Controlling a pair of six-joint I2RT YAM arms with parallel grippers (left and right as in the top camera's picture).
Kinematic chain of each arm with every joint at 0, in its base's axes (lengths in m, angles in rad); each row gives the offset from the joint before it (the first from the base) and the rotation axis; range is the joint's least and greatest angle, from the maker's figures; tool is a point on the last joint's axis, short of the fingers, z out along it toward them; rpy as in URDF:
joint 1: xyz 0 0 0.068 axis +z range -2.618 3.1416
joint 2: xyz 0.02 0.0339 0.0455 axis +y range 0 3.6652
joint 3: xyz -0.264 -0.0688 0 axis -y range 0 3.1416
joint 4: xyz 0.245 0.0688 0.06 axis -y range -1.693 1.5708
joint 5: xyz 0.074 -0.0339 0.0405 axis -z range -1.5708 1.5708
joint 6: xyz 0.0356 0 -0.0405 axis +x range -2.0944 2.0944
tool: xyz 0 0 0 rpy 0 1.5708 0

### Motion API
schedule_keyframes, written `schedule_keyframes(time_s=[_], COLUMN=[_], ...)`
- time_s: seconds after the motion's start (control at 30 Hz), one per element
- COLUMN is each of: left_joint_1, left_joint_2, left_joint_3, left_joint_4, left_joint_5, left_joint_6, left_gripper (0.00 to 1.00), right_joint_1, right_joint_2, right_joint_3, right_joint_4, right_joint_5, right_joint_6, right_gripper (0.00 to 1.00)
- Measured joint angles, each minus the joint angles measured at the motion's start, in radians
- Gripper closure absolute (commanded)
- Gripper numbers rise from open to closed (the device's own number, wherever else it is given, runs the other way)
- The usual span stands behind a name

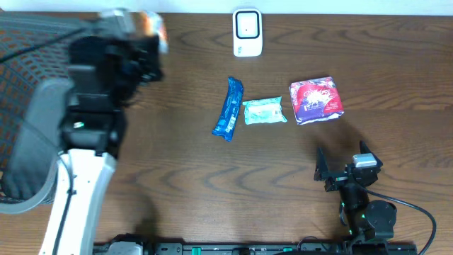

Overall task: Scan the item barcode
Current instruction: 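Place the orange box left of the blue bar and hold position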

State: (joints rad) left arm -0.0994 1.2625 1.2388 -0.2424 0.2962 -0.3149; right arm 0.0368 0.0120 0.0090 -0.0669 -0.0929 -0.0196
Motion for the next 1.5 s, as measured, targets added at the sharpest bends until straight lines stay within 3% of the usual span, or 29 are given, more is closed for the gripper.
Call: schedule_keyframes(time_s=[0.23, 0.5, 0.57, 0.63, 0.7, 0.77, 0.8, 0.87, 1.1, 1.23, 1.27, 1.3, 1.5], left_joint_1=[-0.191, -0.272, -0.288, -0.303, -0.314, -0.321, -0.323, -0.323, -0.320, -0.299, -0.286, -0.276, -0.208], left_joint_2=[0.154, 0.451, 0.516, 0.571, 0.603, 0.613, 0.613, 0.611, 0.519, 0.323, 0.259, 0.219, 0.056], left_joint_3=[0.000, 0.000, 0.000, 0.000, 0.000, 0.000, 0.000, 0.000, 0.000, 0.000, 0.000, 0.000, 0.005], left_joint_4=[-0.174, -0.158, -0.140, -0.122, -0.113, -0.112, -0.112, -0.108, -0.111, -0.135, -0.163, -0.180, -0.393], left_joint_5=[-0.319, -0.417, -0.423, -0.430, -0.431, -0.432, -0.433, -0.433, -0.434, -0.435, -0.437, -0.439, -0.456], left_joint_6=[-0.014, -0.127, -0.140, -0.154, -0.160, -0.164, -0.162, -0.164, -0.130, -0.063, -0.046, -0.042, -0.018], left_gripper=[0.93, 0.92, 0.83, 0.83, 0.73, 0.55, 0.48, 0.42, 0.39, 0.20, 0.08, 0.02, 0.02], right_joint_1=[0.000, 0.000, 0.000, 0.000, 0.000, 0.000, 0.000, 0.000, 0.000, 0.000, 0.000, 0.000, 0.000], right_joint_2=[0.000, 0.000, 0.000, 0.000, 0.000, 0.000, 0.000, 0.000, 0.000, 0.000, 0.000, 0.000, 0.000], right_joint_3=[0.000, 0.000, 0.000, 0.000, 0.000, 0.000, 0.000, 0.000, 0.000, 0.000, 0.000, 0.000, 0.000], right_joint_4=[0.000, 0.000, 0.000, 0.000, 0.000, 0.000, 0.000, 0.000, 0.000, 0.000, 0.000, 0.000, 0.000], right_joint_5=[0.000, 0.000, 0.000, 0.000, 0.000, 0.000, 0.000, 0.000, 0.000, 0.000, 0.000, 0.000, 0.000], right_joint_6=[0.000, 0.000, 0.000, 0.000, 0.000, 0.000, 0.000, 0.000, 0.000, 0.000, 0.000, 0.000, 0.000], right_gripper=[0.01, 0.01, 0.01, 0.01, 0.01, 0.01, 0.01, 0.01, 0.01, 0.01, 0.01, 0.01, 0.01])
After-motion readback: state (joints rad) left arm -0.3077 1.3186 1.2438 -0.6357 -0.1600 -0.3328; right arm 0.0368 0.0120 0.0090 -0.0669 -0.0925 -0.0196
